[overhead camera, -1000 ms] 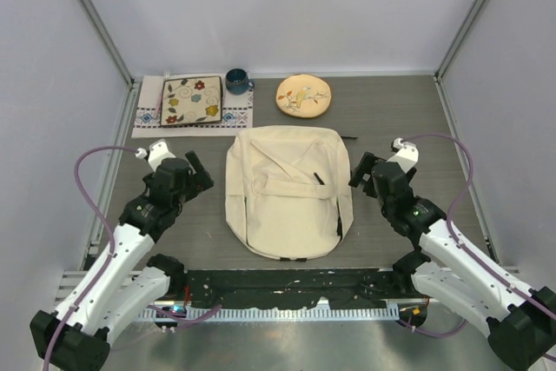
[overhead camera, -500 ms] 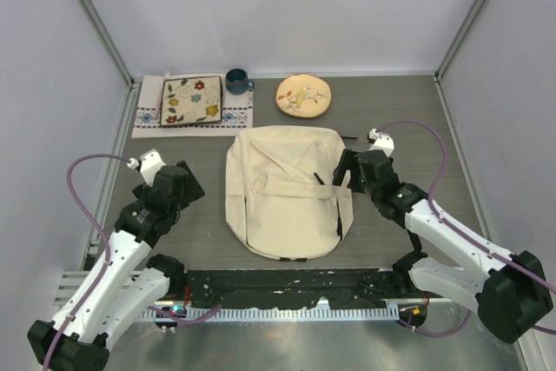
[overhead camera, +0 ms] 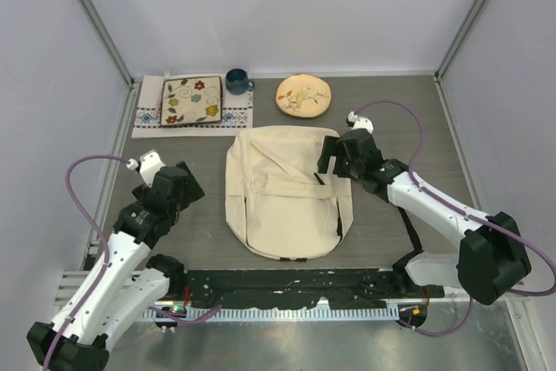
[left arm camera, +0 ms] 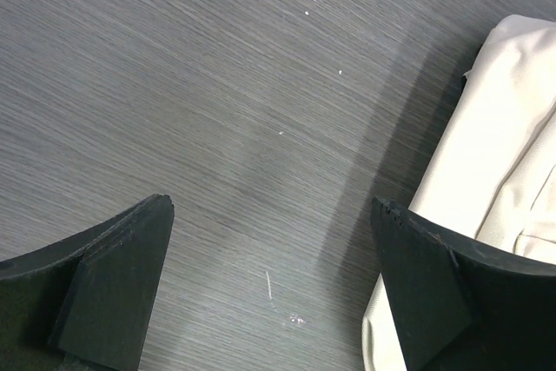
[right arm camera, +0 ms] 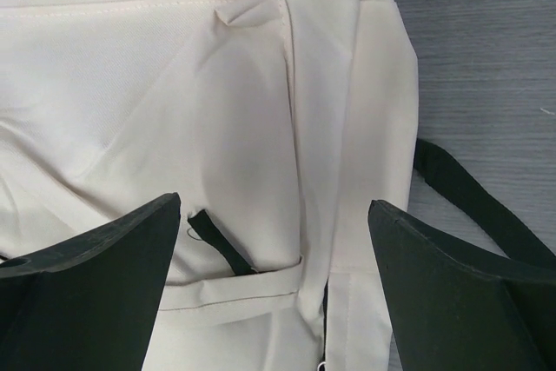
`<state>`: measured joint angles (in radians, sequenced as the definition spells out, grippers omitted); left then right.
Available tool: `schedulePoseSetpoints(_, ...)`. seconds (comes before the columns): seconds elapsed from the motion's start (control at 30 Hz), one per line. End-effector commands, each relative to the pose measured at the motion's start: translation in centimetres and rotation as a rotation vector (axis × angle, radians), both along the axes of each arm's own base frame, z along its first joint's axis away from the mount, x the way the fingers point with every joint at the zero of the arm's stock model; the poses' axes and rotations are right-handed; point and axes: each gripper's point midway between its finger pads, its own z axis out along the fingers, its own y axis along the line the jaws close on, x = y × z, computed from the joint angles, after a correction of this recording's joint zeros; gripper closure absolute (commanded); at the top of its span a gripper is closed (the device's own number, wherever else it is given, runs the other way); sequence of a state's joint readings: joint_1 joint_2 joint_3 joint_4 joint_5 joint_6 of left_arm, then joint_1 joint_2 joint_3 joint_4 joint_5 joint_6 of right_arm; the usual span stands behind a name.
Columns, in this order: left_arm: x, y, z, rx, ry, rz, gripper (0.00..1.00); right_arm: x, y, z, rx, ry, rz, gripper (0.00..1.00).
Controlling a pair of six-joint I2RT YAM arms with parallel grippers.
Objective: Pack the student bag
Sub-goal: Reset both arms
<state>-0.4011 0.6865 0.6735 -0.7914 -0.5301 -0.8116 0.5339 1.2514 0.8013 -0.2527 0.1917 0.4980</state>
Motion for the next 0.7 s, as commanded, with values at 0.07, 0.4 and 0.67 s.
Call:
schedulePoseSetpoints(0.07, 0.8, -0.3, 0.6, 0.007, -0.014, -0.008, 0.00, 2.8, 0.9, 4.4, -0.021, -0.133, 0.043, 0.05)
schedulePoseSetpoints(0.4, 1.4, -0.7, 1.3, -0.022, -0.097, -0.031, 0.00, 3.2, -1.3, 3.9, -0.191, -0.188, 0.072, 0.05)
schedulePoseSetpoints(0.67, 1.7, -0.4, 1.7, -0.023, -0.160, -0.022, 0.00, 2.8, -9.0, 2.7, -0.242, -0.160, -0.171, 0.02)
